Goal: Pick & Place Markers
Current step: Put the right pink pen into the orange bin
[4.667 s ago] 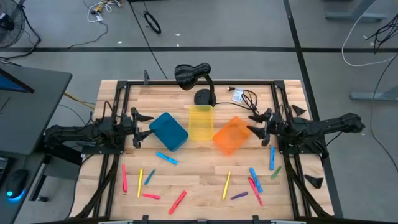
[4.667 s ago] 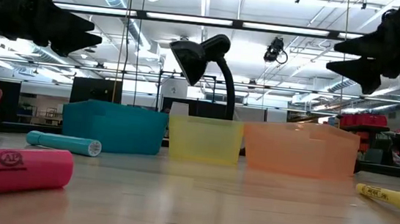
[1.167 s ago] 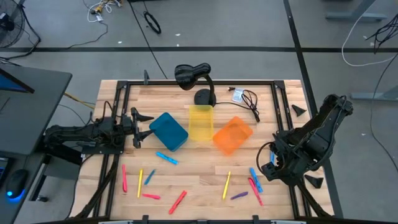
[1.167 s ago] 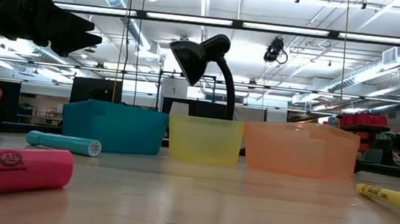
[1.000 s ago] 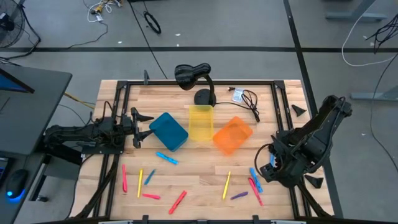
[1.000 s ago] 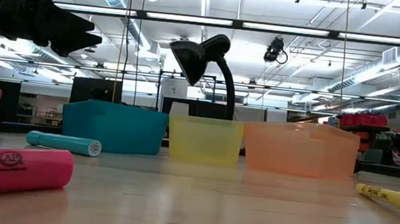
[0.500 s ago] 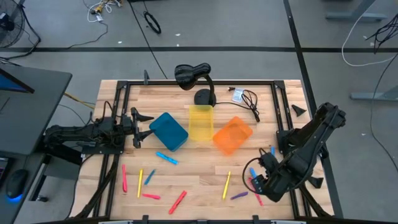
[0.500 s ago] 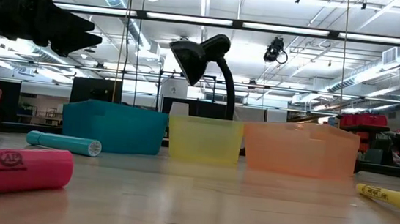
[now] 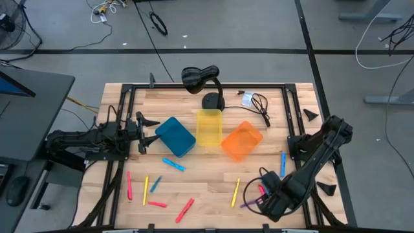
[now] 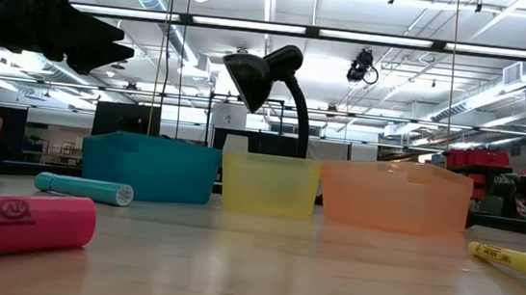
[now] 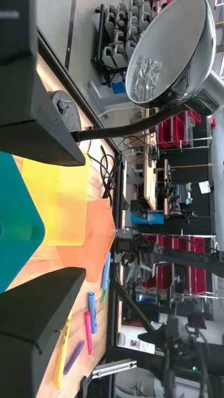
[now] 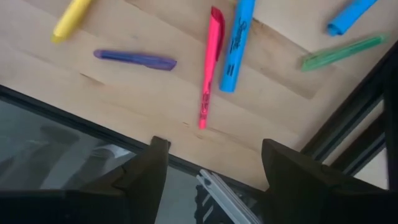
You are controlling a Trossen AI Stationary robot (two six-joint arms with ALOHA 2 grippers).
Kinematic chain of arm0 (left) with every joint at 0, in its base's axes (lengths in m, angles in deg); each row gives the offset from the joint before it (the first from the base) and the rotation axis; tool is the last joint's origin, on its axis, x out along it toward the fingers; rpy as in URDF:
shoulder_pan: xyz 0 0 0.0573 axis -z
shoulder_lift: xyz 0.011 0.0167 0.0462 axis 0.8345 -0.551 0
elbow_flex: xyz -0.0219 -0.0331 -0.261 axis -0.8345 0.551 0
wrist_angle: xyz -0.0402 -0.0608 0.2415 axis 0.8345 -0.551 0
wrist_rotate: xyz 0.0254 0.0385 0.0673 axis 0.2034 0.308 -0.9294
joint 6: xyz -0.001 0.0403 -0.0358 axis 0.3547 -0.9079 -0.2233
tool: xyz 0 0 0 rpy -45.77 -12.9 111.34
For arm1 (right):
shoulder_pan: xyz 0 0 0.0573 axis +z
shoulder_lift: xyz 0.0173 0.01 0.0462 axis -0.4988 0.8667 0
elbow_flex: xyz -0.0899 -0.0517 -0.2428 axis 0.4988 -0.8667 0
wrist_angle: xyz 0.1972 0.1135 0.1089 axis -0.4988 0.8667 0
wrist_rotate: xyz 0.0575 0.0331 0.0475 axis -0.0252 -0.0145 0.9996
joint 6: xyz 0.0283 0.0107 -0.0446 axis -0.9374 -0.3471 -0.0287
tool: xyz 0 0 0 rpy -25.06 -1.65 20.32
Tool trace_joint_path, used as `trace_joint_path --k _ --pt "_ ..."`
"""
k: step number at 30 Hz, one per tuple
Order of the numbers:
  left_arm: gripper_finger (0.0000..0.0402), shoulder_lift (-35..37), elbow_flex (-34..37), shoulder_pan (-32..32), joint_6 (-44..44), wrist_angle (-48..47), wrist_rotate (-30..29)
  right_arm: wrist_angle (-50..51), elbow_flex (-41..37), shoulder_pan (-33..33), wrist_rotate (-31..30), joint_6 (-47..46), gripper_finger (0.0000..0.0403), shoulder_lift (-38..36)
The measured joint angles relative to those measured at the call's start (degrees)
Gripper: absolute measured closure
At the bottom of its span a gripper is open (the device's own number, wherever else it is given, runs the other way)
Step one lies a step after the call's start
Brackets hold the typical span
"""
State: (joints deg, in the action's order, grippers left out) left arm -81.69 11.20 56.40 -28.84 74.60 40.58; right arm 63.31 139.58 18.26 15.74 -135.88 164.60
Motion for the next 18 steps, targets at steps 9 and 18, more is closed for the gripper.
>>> trace_joint_path --k 9,18 --pt "0.0115 0.0 0.0 0.0 0.0 0.0 0.0 -1.9 0.0 1.1 0.1 0.0 0.0140 5.0" --pt "0.0115 0.0 0.0 0.0 0.0 0.0 0.0 -5.5 0.0 2.4 0.4 0.0 0.0140 10.2"
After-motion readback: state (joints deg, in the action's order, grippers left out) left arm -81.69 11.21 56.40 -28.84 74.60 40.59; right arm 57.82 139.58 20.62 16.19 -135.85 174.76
